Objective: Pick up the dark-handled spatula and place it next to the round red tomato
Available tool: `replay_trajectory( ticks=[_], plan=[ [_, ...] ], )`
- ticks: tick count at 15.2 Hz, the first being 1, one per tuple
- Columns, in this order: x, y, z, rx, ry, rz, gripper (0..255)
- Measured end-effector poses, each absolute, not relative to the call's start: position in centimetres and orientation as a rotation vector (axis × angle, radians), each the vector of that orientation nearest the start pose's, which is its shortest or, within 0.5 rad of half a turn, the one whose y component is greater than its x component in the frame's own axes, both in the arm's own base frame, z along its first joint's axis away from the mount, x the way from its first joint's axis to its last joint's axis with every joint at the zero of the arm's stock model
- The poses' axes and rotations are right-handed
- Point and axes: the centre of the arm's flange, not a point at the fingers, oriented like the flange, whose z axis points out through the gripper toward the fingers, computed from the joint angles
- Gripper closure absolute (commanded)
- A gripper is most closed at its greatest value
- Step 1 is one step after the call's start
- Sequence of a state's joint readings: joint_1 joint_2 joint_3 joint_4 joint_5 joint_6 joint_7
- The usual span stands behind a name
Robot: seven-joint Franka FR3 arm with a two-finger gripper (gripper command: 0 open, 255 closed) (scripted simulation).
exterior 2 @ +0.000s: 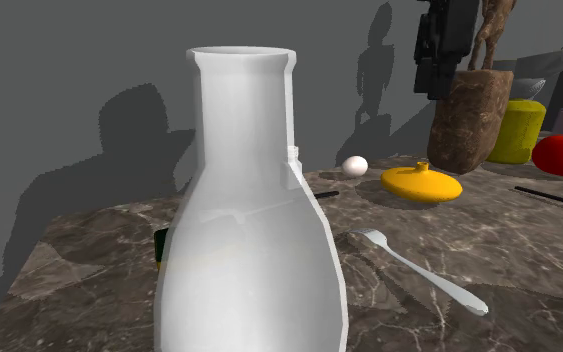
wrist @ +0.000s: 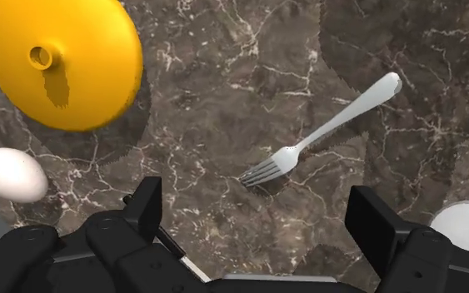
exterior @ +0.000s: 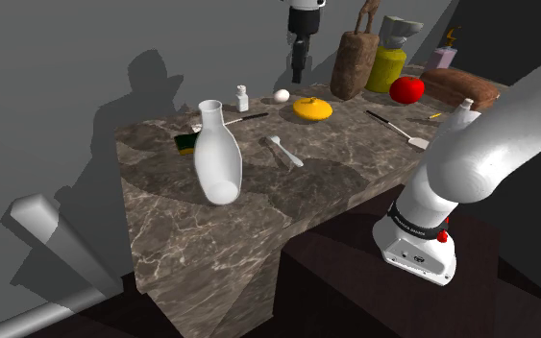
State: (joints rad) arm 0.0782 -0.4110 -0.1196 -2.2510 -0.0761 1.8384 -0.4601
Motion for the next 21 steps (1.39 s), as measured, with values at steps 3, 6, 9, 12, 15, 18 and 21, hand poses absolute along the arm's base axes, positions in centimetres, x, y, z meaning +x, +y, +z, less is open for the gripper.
replay_trajectory(
  ticks=[3, 6, 9, 12, 15, 18, 21],
  plan=[
    [46.2, -2.7, 50.2, -3.049, -0.859, 0.026, 0],
    [49.4, -2.9, 47.9, -3.004, -1.01, 0.037, 0],
    [52.8, -1.7, 45.7, -2.951, -1.16, 0.047, 0],
    [56.1, -1.1, 43.7, -2.891, -1.307, 0.058, 0],
    [59.0, 0.1, 41.4, -2.824, -1.452, 0.067, 0],
    [62.2, 1.5, 38.8, -2.749, -1.591, 0.077, 0],
    [64.6, 3.0, 36.8, -2.676, -1.713, 0.087, 0]
  ],
)
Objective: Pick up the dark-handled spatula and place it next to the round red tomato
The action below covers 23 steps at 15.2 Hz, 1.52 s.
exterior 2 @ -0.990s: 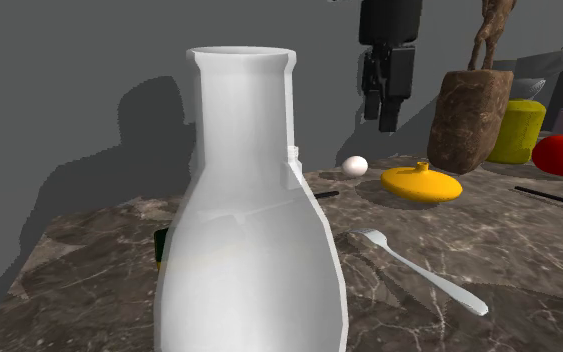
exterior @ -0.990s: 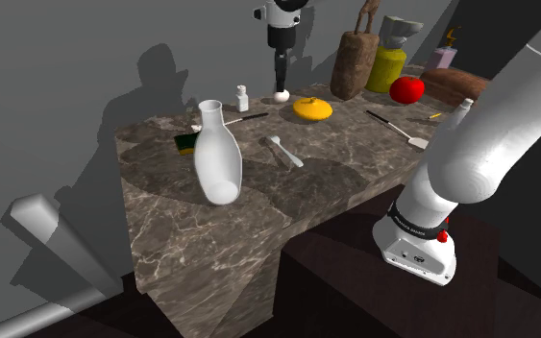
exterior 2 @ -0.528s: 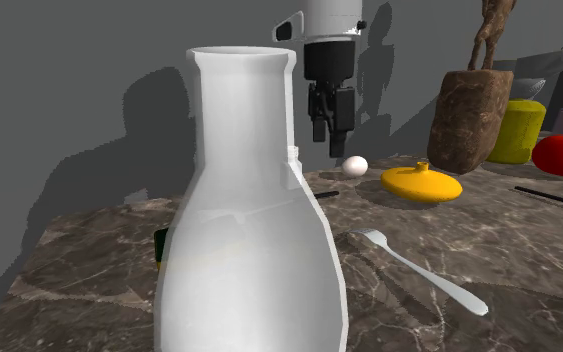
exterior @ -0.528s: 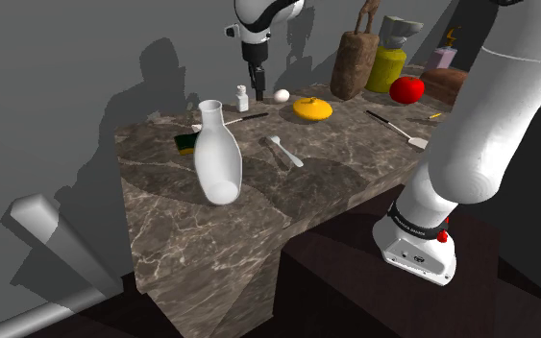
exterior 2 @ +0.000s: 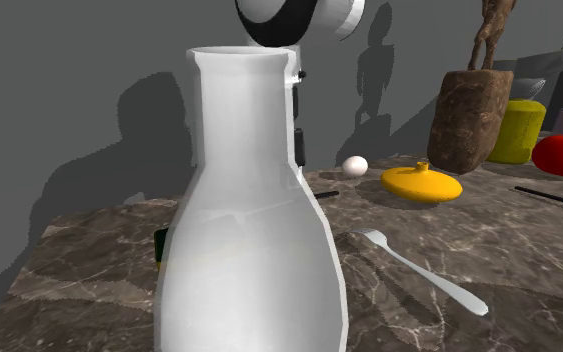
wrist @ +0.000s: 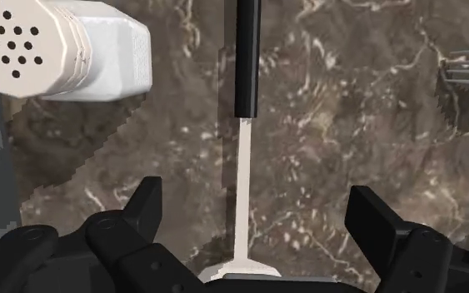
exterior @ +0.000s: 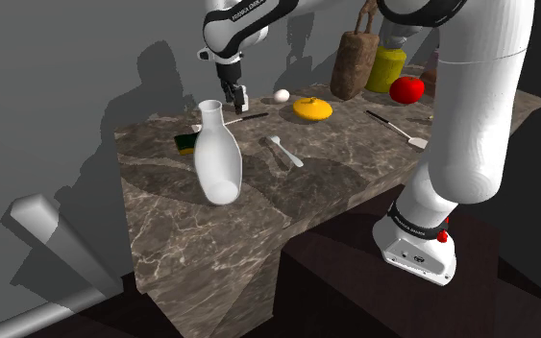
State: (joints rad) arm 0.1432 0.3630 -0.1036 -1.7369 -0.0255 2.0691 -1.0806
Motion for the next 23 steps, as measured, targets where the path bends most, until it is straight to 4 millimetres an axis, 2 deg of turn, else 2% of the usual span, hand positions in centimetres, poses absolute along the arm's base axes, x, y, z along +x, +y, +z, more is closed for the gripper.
replay_trajectory(
  ticks=[3, 8, 14, 15, 23],
  plan=[
    [65.0, 3.6, 35.2, -2.658, -1.74, 0.088, 0],
    [65.0, 3.3, 32.6, -2.656, -1.743, 0.089, 0],
    [65.0, 3.4, 32.3, -2.656, -1.744, 0.088, 0],
    [65.0, 3.4, 32.3, -2.656, -1.744, 0.088, 255],
    [65.0, 3.4, 32.3, -2.656, -1.744, 0.088, 255]
  ],
)
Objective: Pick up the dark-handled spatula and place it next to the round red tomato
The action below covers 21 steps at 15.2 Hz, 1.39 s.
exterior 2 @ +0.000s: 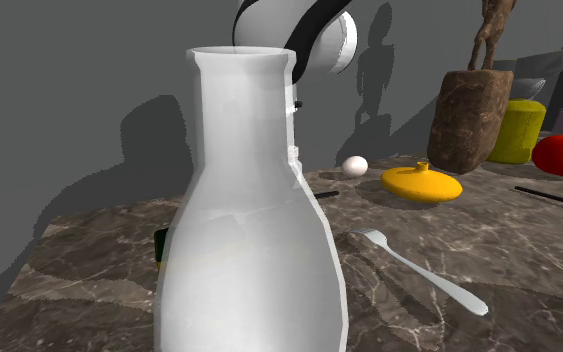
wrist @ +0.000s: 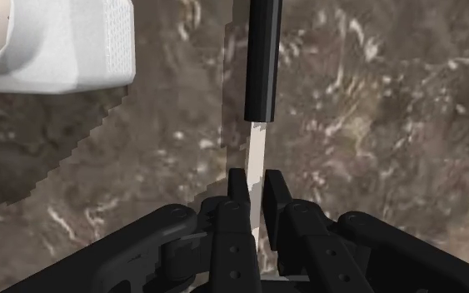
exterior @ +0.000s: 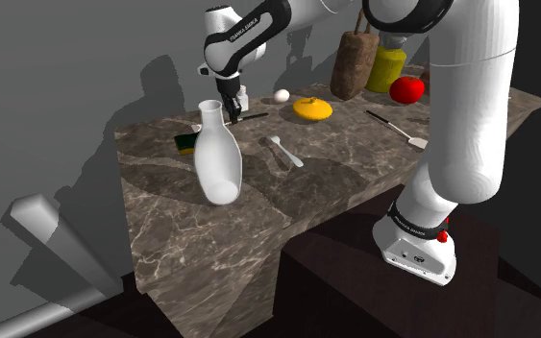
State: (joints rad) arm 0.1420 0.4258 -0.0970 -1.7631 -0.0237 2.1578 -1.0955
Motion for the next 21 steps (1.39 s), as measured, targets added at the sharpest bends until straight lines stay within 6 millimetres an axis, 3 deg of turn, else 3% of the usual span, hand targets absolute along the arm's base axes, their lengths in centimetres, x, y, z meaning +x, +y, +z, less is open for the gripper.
replay_trajectory(
  ticks=[5, 21],
  plan=[
    [65.0, 3.4, 33.3, -2.656, -1.744, 0.088, 255],
    [65.1, 3.3, 41.8, -2.656, -1.744, 0.087, 255]
  ],
)
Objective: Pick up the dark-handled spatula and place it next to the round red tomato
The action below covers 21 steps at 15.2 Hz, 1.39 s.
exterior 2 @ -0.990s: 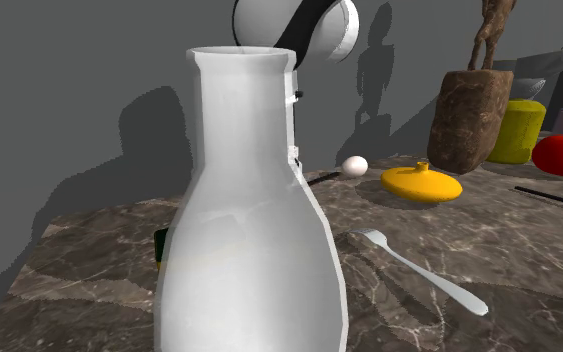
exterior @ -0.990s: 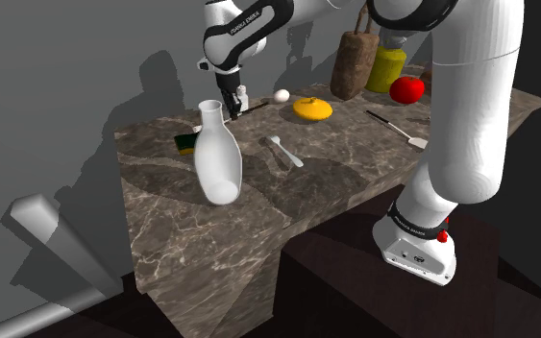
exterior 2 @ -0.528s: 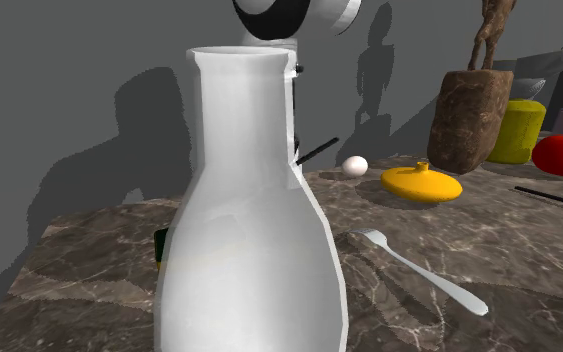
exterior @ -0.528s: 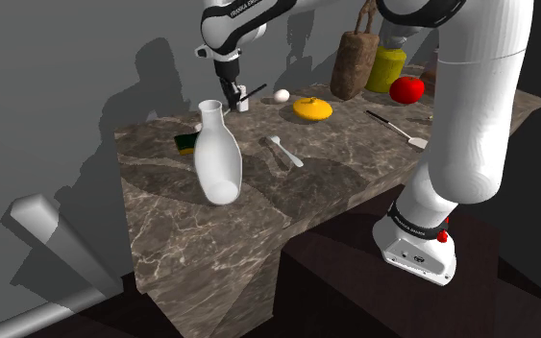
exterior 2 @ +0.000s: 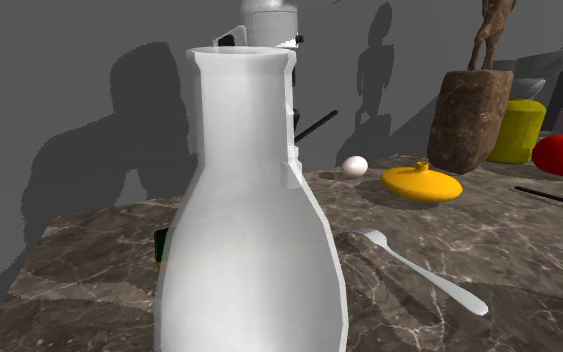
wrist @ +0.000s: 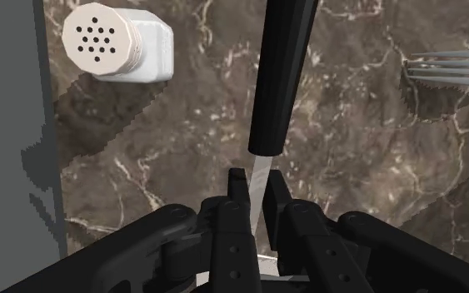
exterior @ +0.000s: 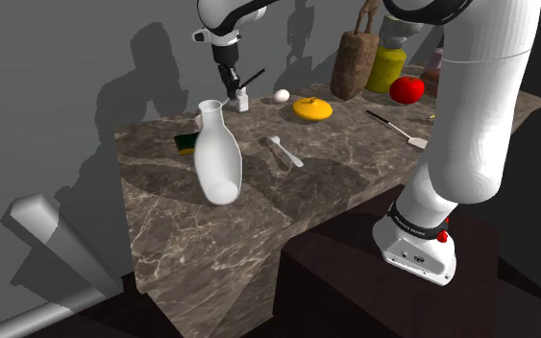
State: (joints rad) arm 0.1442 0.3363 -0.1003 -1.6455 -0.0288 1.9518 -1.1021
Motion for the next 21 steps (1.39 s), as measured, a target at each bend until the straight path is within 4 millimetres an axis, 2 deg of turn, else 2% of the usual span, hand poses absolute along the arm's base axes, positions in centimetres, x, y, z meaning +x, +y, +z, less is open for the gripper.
replay_trajectory(
  ticks=[14, 17, 21],
  plan=[
    [65.1, 3.3, 49.1, -2.656, -1.744, 0.087, 255],
    [62.9, 1.6, 49.7, -2.656, -1.744, 0.088, 255],
    [59.3, -1.7, 49.6, -2.657, -1.743, 0.088, 255]
  ],
)
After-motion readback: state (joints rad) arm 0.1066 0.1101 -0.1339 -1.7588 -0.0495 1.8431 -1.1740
